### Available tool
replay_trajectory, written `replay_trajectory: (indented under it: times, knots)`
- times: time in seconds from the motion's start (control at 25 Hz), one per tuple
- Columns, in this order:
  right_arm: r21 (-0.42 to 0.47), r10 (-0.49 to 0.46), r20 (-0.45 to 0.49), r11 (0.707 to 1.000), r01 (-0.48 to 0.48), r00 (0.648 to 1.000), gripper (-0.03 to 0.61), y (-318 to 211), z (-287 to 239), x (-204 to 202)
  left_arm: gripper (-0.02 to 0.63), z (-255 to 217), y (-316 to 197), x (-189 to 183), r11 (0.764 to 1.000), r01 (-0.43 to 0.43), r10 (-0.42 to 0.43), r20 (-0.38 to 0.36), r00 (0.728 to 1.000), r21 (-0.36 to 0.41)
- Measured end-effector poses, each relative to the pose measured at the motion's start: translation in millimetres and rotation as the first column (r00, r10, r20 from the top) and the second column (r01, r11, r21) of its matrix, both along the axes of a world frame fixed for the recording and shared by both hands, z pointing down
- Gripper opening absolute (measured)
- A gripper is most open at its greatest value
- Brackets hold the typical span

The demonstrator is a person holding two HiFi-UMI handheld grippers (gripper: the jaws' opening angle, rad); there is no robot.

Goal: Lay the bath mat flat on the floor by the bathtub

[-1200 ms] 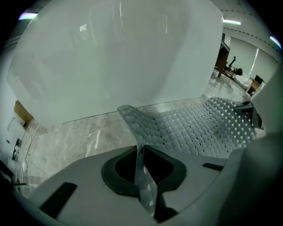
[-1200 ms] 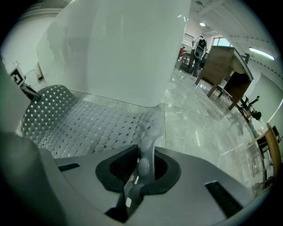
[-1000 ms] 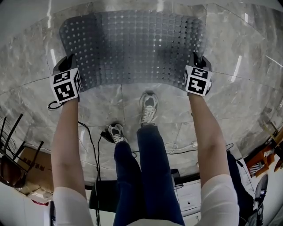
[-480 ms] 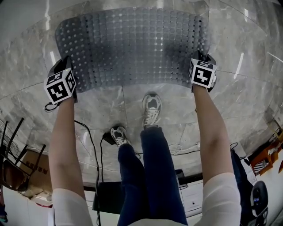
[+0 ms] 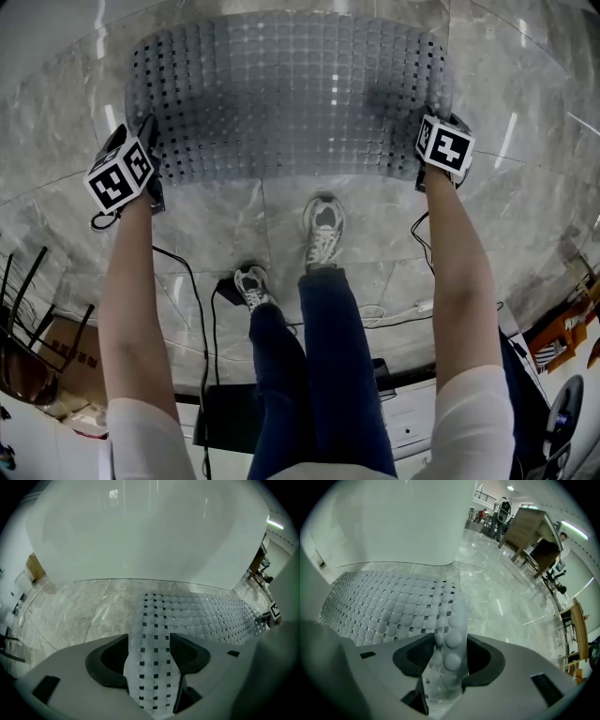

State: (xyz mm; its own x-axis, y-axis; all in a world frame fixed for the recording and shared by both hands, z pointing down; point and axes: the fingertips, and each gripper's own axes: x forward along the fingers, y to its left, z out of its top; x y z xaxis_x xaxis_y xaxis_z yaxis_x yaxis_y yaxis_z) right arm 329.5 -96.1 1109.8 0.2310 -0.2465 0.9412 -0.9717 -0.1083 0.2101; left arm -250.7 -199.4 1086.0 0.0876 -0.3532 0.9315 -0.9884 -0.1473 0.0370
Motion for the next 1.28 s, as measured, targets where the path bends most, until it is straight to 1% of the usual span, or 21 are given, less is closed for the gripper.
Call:
replay_trajectory:
  times: [0.04,0.08,0.16,0.28,0.44,0.56,0.6,0.64,0.68,0.72,0.76,0.8,0.84,0.88,1.0,1.12,1.28]
  knots:
    - [-0.008,0.012,-0.008,1.000,-0.012,1.000,0.216,2,-1,4,0.267,1,4,-3,1.000,0.016,-0.016,-0.002,1.000,-0.009]
    - [-0.017,0.026,-0.012,1.000,-0.026,1.000,0.234,5,-2,7,0.267,2,8,-5,0.999,0.030,-0.030,-0.005,1.000,-0.017]
    - [-0.029,0.044,-0.011,0.999,-0.044,0.999,0.235,12,-3,10,0.268,3,16,-8,0.998,0.050,-0.050,-0.008,0.999,-0.033]
    - [-0.035,0.048,-0.005,0.998,-0.049,0.999,0.236,19,-5,10,0.268,2,25,-8,0.997,0.057,-0.058,-0.012,0.998,-0.050]
    - [-0.008,0.046,0.004,0.999,-0.046,0.999,0.235,18,-15,7,0.268,-5,25,-2,0.998,0.052,-0.053,-0.013,0.999,-0.043]
    - [0.017,0.053,0.035,0.998,-0.053,0.998,0.233,15,-24,1,0.268,-17,21,5,0.998,0.048,-0.048,-0.004,0.999,-0.033]
    - [0.019,0.049,0.045,0.999,-0.050,0.998,0.202,14,-27,-2,0.268,-20,21,8,0.998,0.045,-0.045,-0.005,0.999,-0.034]
    - [0.015,0.039,0.051,0.999,-0.040,0.998,0.131,15,-30,-6,0.267,-24,21,11,0.999,0.037,-0.038,-0.005,0.999,-0.037]
    - [0.010,0.026,0.060,1.000,-0.026,0.998,0.078,15,-33,-9,0.262,-27,20,15,0.999,0.024,-0.024,-0.003,1.000,-0.040]
    - [0.006,0.012,0.075,1.000,-0.012,0.997,0.062,14,-36,-14,0.236,-32,20,18,0.999,0.009,-0.009,0.002,1.000,-0.040]
    - [0.008,-0.001,0.097,1.000,0.000,0.995,0.048,12,-40,-19,0.178,-36,19,21,0.999,-0.004,0.004,0.007,1.000,-0.039]
    - [0.014,-0.012,0.122,1.000,0.010,0.993,0.041,11,-44,-24,0.124,-41,18,24,0.999,-0.013,0.013,0.011,1.000,-0.038]
    - [0.022,-0.019,0.146,1.000,0.016,0.989,0.037,9,-49,-29,0.088,-46,18,27,0.999,-0.019,0.020,0.011,1.000,-0.039]
    - [0.031,-0.020,0.168,0.999,0.015,0.986,0.035,8,-53,-33,0.069,-51,18,30,0.999,-0.026,0.026,0.006,1.000,-0.044]
    - [0.053,-0.017,0.209,0.999,0.006,0.978,0.031,6,-70,-42,0.048,-67,21,41,0.997,-0.039,0.038,-0.018,0.999,-0.069]
    - [0.068,-0.023,0.225,0.998,0.008,0.974,0.031,5,-90,-49,0.043,-87,22,49,0.997,-0.041,0.039,-0.038,0.999,-0.064]
    - [0.094,-0.008,0.242,0.995,-0.015,0.970,0.031,6,-120,-57,0.041,-115,26,60,0.997,-0.055,0.052,-0.058,0.997,-0.055]
